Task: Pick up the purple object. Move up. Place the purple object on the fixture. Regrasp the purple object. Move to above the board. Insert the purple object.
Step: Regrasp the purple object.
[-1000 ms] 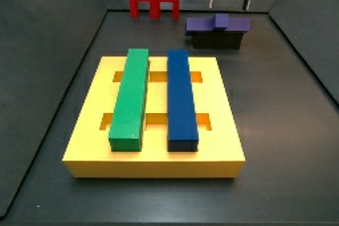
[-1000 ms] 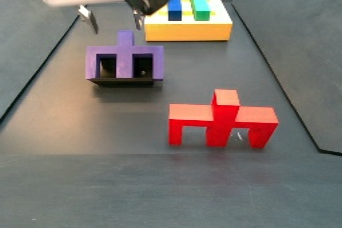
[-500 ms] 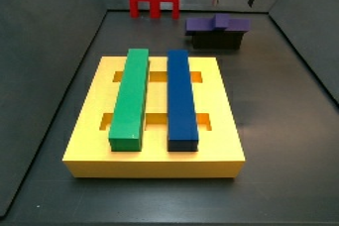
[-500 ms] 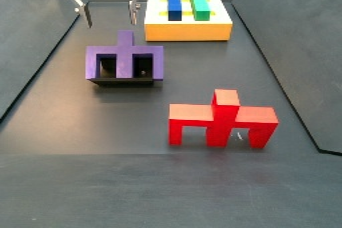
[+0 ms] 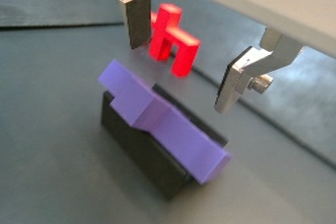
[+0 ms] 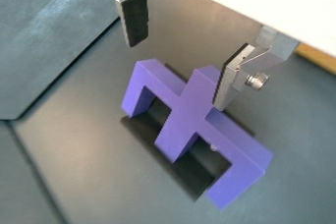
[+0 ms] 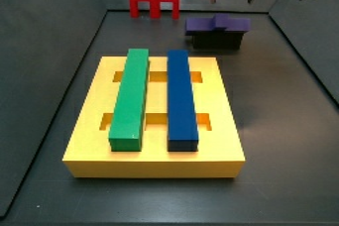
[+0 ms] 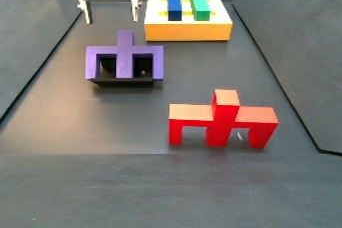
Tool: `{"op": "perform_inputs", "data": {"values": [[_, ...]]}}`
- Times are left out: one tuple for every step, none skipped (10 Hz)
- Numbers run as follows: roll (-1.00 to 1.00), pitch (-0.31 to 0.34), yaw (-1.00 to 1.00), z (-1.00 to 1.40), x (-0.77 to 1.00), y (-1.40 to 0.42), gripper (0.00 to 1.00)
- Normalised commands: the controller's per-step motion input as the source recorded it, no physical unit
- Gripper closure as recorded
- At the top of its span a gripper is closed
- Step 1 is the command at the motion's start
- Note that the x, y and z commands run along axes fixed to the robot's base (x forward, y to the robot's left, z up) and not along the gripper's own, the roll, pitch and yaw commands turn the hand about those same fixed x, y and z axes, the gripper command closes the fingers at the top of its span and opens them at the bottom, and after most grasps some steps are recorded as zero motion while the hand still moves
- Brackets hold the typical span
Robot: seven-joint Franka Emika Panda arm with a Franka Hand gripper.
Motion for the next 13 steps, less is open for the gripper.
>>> {"op": "perform_inputs", "data": {"values": [[1.0,0.229,0.0,0.04,0.0,-0.07,0.0],[1.0,0.186,0.01,0.0,0.0,-0.15,0.0],[1.0,0.197,0.0,0.0,0.0,-0.14,0.0],[1.0,0.077,0.0,-0.18,-0.01,-0.21,0.0],[0.62,0.017,0.0,-0.05,-0.02,-0.17,0.0],[0.01,0.0,0.0,0.0,0.0,0.0,0.0],[0.01,0.014,0.0,0.0,0.07,0.0,0.0],[0.17,-0.02,-0.05,-0.24,0.0,0.0,0.0],[0.56,0.037,-0.09,-0.45,0.15,-0.05,0.0],[0.74,0.06,-0.06,-0.42,0.06,-0.07,0.0],[0.7,0.103,-0.03,-0.35,0.09,-0.01,0.0],[0.51,0.006,0.0,-0.34,0.03,-0.04,0.0],[0.35,0.0,0.0,-0.27,0.0,-0.05,0.0]]}}
